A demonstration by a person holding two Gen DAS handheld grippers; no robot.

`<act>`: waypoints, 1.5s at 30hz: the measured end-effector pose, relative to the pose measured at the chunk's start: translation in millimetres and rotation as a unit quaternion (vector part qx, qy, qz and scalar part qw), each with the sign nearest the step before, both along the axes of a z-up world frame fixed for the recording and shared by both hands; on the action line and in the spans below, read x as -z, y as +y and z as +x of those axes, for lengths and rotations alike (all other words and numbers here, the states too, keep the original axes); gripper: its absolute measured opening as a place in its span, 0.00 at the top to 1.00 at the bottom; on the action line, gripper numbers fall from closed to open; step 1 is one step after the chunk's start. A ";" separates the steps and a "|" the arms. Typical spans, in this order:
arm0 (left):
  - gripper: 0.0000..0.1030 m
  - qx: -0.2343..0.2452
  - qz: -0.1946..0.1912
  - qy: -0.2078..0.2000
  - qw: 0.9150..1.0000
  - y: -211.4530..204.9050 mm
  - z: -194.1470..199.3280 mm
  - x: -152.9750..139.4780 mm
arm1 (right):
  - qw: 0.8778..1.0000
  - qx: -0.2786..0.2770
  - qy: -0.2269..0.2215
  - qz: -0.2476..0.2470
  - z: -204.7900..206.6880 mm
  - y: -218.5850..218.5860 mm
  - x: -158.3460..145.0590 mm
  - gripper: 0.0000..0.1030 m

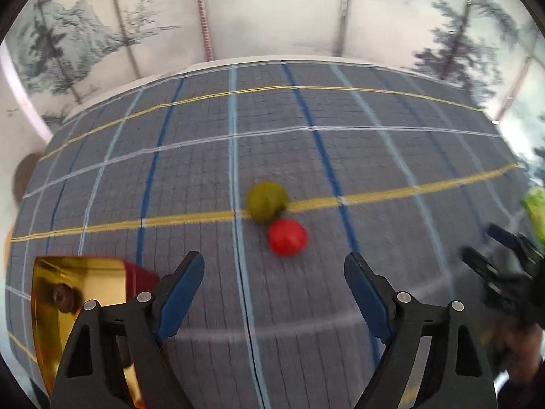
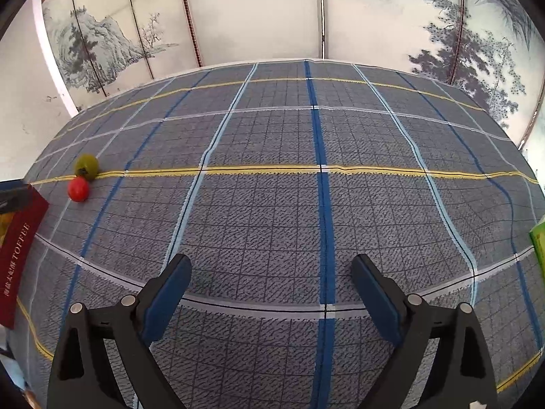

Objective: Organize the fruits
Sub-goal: 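Lower the left gripper onto the red tomato and close it, then carry the red tomato into the tin with the left gripper while the right gripper grasps the green fruit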

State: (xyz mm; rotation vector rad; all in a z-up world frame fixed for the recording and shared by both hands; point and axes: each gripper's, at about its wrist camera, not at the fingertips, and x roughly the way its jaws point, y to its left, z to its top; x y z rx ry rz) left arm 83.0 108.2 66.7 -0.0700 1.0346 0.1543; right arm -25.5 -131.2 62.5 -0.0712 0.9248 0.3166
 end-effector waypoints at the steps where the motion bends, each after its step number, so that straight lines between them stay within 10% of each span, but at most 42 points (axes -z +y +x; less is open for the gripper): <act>1: 0.19 -0.006 0.006 0.002 1.000 -0.5 5.4 5.1 | 1.000 -0.001 -0.001 0.004 -0.7 0.0 -0.8 0.10; 6: 0.27 -0.020 0.023 0.018 0.999 -4.2 23.3 29.4 | 1.000 -0.009 0.003 0.018 -1.5 -0.6 -0.4 0.09; 10: 0.68 -0.043 -0.045 0.008 0.998 13.4 26.6 46.7 | 1.000 -0.020 0.006 0.010 -1.3 4.7 0.6 0.07; 18: 0.68 -0.055 -0.115 -0.008 0.992 19.1 -20.1 35.5 | 1.000 -0.020 0.000 0.012 -3.6 4.3 -0.2 0.06; 21: 0.68 -0.046 -0.121 -0.022 0.991 15.3 -52.1 22.1 | 0.994 -0.065 0.002 0.089 -7.4 10.5 -13.6 0.06; 28: 0.68 -0.051 -0.119 -0.045 0.991 21.9 -104.5 -8.6 | 0.966 -0.236 -0.025 0.098 9.6 123.0 -43.2 0.07; 35: 0.68 -0.068 -0.106 -0.068 0.990 43.3 -142.0 -31.2 | 0.960 -0.279 -0.016 0.031 40.0 221.7 -13.9 0.11; 38: 0.68 -0.081 -0.104 -0.073 0.989 54.6 -155.2 -36.6 | 0.960 -0.279 0.004 0.019 51.9 239.5 2.0 0.36; 40: 0.68 -0.092 -0.106 -0.075 0.987 63.0 -165.7 -38.7 | 0.962 -0.274 -0.001 -0.002 54.7 245.9 5.4 0.70; 45: 0.68 -0.123 -0.093 -0.083 0.985 89.3 -198.7 -40.2 | 0.965 -0.259 -0.006 0.038 26.9 215.3 -11.4 0.69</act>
